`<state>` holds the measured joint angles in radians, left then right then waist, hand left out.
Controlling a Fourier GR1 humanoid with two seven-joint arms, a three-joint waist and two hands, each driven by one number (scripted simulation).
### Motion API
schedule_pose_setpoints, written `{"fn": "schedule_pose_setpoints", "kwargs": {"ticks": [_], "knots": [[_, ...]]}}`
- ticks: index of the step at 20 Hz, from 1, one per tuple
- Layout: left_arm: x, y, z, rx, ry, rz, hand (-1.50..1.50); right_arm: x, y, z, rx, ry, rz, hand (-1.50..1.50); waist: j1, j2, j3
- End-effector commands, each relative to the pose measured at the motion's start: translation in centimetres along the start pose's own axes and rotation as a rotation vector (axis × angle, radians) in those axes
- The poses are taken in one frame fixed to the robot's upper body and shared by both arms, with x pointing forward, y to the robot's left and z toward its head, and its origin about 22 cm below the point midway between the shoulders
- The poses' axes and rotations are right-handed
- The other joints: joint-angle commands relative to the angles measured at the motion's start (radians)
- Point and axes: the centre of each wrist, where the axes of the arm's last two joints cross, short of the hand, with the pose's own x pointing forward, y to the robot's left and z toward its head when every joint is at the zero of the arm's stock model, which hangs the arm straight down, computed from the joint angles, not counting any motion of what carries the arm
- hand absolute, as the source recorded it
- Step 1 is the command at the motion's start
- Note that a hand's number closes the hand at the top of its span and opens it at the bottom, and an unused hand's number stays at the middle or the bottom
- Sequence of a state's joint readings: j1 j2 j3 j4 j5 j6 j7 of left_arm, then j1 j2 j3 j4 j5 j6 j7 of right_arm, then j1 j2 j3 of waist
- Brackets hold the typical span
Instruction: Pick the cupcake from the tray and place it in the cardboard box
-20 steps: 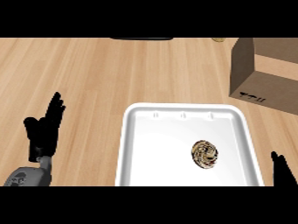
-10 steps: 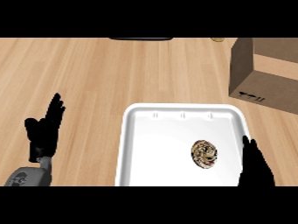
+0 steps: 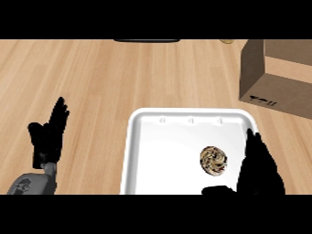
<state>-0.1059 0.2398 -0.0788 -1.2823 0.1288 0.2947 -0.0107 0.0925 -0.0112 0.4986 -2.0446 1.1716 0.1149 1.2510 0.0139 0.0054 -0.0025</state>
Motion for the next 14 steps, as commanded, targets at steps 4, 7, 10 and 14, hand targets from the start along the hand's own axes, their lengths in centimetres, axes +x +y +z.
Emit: {"fn": "schedule_pose_setpoints", "kwargs": {"ticks": [4, 7, 10, 14], "knots": [[0.6, -0.1, 0.2, -0.002, 0.004, -0.003, 0.00, 0.4, 1.0, 0.2, 0.042, 0.223, 0.038, -1.50, -0.009, -0.006, 0.001], [0.1, -0.2, 0.6, -0.008, 0.008, 0.000, 0.00, 1.0, 0.8, -1.6, 0.037, 0.250, 0.039, -1.50, -0.003, -0.005, 0.001], [-0.8, 0.5, -0.1, 0.003, 0.005, 0.002, 0.00, 1.5, 1.2, -2.4, 0.039, 0.262, 0.048, -1.50, -0.007, -0.001, 0.000], [1.1, 1.1, -0.6, 0.005, 0.000, -0.003, 0.00, 1.5, 1.0, -3.8, 0.043, 0.301, 0.061, -1.50, -0.004, -0.002, 0.001]]}}
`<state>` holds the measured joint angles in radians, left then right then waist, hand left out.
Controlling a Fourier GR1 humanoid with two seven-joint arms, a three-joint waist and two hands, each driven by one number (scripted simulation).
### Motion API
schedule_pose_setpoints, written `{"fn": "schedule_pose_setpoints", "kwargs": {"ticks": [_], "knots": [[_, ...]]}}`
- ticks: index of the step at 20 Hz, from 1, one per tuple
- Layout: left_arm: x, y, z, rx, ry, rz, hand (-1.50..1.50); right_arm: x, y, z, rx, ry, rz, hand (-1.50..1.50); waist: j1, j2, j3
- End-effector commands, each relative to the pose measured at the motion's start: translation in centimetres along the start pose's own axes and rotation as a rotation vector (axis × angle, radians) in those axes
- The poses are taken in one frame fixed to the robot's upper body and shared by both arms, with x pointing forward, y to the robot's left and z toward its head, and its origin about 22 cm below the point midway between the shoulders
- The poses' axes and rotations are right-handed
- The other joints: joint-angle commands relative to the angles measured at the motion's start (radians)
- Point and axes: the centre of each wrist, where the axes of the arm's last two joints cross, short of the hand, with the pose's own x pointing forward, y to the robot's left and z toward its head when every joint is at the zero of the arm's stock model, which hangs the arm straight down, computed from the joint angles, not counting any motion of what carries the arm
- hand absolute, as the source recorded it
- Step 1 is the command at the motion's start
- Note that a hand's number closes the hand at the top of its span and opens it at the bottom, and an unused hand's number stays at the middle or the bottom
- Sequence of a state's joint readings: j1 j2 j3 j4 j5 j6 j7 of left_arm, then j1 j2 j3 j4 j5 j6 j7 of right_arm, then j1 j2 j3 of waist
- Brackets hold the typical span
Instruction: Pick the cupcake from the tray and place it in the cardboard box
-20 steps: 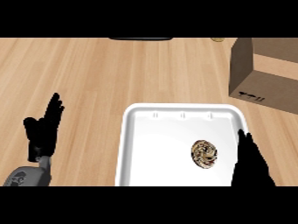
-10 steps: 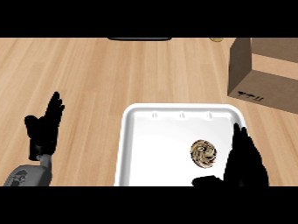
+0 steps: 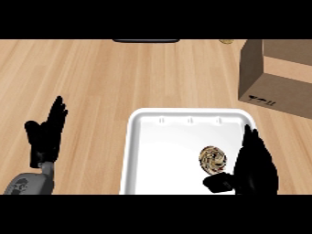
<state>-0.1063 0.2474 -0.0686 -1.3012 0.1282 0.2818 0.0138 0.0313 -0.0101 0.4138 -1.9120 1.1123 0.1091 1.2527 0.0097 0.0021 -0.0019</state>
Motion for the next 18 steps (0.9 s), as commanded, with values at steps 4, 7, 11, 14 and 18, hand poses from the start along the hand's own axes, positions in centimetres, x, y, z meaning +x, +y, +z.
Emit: {"fn": "schedule_pose_setpoints", "kwargs": {"ticks": [4, 7, 11, 14, 18], "knots": [[0.0, 1.0, 0.2, 0.005, -0.013, 0.004, 0.00, 1.8, -0.2, -1.5, 0.027, 0.229, 0.037, -1.50, 0.006, 0.000, 0.000], [-0.5, 0.0, 0.6, 0.005, 0.009, 0.000, 0.00, 1.2, -0.3, -1.1, 0.033, 0.232, 0.074, -1.50, -0.005, -0.003, -0.001], [0.0, 0.6, 0.1, 0.004, 0.007, -0.015, 0.00, 1.5, 1.4, -1.7, 0.055, 0.248, 0.077, -1.50, -0.002, -0.001, 0.000], [-0.8, -0.5, 0.8, 0.001, 0.009, -0.009, 0.00, 1.9, 1.9, -1.9, 0.049, 0.246, 0.062, -1.50, -0.001, -0.001, 0.000], [-1.6, 0.3, 1.1, -0.001, 0.016, -0.009, 0.00, 2.8, 2.1, -2.8, 0.070, 0.243, 0.075, -1.50, 0.004, -0.001, 0.001]]}}
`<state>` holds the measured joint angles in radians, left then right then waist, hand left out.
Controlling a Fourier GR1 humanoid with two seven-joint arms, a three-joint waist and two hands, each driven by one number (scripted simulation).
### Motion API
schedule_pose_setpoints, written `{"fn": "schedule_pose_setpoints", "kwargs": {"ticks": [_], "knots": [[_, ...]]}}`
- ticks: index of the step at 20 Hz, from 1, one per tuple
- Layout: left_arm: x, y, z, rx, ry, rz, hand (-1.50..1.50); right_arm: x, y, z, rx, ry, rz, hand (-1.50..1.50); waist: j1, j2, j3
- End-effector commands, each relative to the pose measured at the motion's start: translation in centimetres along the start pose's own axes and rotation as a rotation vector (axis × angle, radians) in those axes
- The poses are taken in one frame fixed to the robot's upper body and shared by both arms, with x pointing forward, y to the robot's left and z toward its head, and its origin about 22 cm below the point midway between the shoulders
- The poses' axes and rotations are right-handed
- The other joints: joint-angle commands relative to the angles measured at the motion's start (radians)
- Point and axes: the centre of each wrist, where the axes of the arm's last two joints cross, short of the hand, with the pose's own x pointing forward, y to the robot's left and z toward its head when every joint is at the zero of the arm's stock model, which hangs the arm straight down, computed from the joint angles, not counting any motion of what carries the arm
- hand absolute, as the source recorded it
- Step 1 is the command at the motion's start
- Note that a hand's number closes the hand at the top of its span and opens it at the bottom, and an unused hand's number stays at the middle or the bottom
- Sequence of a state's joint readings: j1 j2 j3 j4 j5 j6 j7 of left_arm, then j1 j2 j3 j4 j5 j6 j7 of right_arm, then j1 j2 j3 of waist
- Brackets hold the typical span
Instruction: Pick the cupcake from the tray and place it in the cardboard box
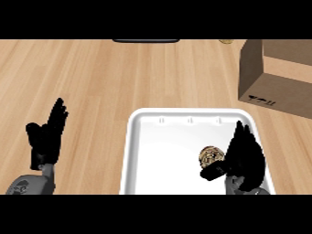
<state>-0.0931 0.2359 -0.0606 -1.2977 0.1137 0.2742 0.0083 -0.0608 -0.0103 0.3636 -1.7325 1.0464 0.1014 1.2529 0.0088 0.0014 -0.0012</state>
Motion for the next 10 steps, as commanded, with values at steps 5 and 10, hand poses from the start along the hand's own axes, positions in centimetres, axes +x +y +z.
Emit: {"fn": "schedule_pose_setpoints", "kwargs": {"ticks": [5, 10], "knots": [[0.1, 0.2, -1.1, 0.005, -0.009, 0.006, 0.00, 1.3, 0.8, -0.2, 0.033, 0.211, 0.001, -1.50, -0.007, 0.001, 0.000], [-0.9, -0.5, 0.1, 0.011, -0.003, -0.004, 0.00, 0.4, 2.9, -0.8, 0.019, 0.213, 0.000, -1.50, -0.007, -0.001, 0.001]]}}
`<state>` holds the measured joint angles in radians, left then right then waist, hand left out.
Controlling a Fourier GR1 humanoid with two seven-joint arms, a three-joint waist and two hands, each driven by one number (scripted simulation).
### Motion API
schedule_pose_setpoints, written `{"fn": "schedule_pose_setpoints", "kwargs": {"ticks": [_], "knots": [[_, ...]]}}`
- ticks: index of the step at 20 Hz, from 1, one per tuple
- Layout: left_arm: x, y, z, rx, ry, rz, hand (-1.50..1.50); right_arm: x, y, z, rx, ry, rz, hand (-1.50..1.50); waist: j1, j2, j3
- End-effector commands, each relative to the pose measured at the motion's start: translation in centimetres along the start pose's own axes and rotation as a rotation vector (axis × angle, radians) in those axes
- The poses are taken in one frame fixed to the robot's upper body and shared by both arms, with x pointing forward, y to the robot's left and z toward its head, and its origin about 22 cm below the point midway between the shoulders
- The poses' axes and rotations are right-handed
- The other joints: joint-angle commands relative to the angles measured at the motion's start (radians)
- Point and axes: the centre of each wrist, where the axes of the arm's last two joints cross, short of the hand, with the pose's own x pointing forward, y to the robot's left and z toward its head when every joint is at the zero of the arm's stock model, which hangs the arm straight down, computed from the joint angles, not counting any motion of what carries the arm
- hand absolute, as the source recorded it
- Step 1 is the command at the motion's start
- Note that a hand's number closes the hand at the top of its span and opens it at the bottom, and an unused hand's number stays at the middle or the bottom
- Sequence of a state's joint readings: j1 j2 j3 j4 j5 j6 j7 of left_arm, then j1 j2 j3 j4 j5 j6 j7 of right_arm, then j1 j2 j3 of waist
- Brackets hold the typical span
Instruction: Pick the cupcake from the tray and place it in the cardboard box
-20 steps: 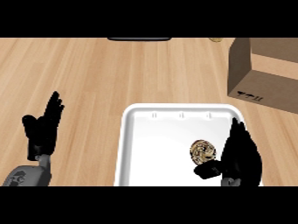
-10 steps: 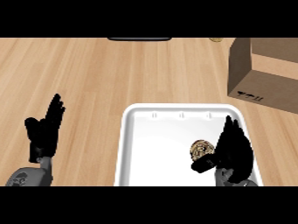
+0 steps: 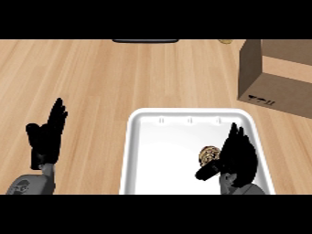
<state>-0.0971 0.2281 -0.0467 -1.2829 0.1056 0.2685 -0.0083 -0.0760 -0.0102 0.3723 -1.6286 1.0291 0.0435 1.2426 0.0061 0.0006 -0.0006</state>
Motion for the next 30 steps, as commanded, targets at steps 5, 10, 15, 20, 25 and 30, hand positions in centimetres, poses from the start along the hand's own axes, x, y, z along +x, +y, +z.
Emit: {"fn": "schedule_pose_setpoints", "kwargs": {"ticks": [5, 10, 15, 20, 25, 30], "knots": [[-0.2, -0.5, 1.0, -0.003, -0.002, 0.006, 0.00, -0.3, 2.9, -0.4, 0.010, 0.202, -0.018, 1.50, 0.003, -0.001, 0.001], [1.5, -0.5, 0.0, -0.007, 0.006, 0.000, 0.00, 2.2, 1.3, 1.1, -0.122, 0.050, 0.010, 1.50, -0.002, -0.001, 0.001], [-0.7, -1.0, 0.3, 0.015, 0.002, -0.006, 0.00, 1.2, 0.9, 0.1, -0.151, 0.048, 0.029, 1.50, -0.009, -0.001, 0.000], [1.1, -1.7, -0.4, 0.005, -0.007, 0.009, 0.00, 0.5, -0.6, -0.7, -0.082, -0.279, 0.160, 1.50, -0.010, -0.001, 0.000], [-0.4, -0.2, 0.8, 0.013, 0.016, -0.004, 0.00, -4.7, 0.2, 0.6, 0.087, -0.825, 0.422, 1.50, -0.007, -0.007, 0.002], [-0.4, 1.8, 0.2, 0.028, 0.033, 0.003, 0.00, -7.2, -7.7, 0.3, -0.012, -1.053, 0.411, 1.50, -0.027, -0.006, 0.000]]}}
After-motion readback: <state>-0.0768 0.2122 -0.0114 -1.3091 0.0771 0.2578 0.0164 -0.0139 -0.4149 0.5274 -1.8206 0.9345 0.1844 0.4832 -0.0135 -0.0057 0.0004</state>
